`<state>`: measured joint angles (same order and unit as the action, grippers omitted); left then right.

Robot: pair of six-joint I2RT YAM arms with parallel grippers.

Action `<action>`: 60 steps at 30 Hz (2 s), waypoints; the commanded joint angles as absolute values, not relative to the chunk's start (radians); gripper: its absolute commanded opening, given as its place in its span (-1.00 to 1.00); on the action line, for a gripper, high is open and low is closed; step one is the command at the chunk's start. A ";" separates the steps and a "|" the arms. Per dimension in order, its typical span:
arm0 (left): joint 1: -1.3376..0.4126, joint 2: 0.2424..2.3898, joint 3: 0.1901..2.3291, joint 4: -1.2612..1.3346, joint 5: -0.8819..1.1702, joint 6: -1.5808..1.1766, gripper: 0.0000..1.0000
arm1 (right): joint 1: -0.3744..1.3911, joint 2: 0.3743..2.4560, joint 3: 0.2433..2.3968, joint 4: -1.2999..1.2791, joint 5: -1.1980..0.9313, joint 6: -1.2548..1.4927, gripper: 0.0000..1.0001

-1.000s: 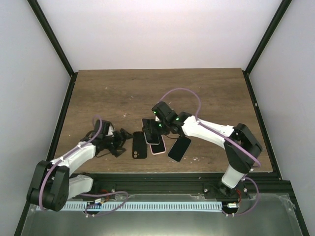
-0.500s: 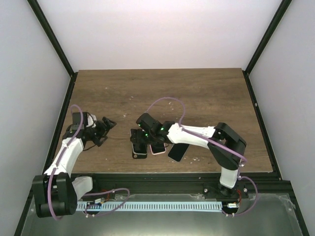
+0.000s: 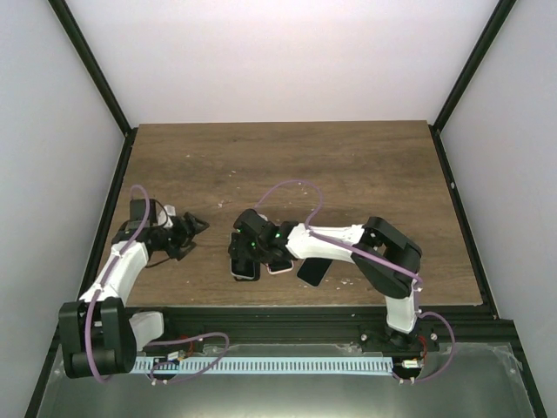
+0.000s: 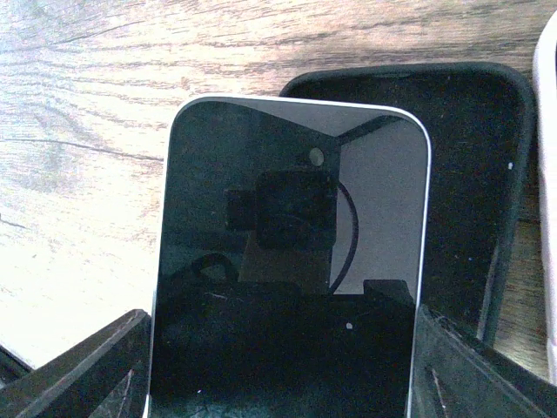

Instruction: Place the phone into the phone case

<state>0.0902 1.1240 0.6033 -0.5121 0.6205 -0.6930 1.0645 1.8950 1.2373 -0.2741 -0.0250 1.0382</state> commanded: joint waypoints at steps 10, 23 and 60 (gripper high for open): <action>0.094 1.169 0.530 -0.419 0.743 -0.680 0.39 | 1.084 1.939 1.274 -0.229 0.060 1.093 0.17; 0.048 1.211 0.525 -0.388 0.747 -0.681 0.22 | 1.084 1.942 1.279 -0.261 0.104 1.074 0.19; -0.158 1.342 0.446 -0.240 0.667 -0.718 -0.34 | 1.040 1.796 1.066 -0.209 -0.006 0.979 -0.08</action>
<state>-0.1493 1.3277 0.4503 -0.2630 0.6781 -0.7238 1.0428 1.7885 1.0760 -0.2325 0.0078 0.9836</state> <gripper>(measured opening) 0.338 0.468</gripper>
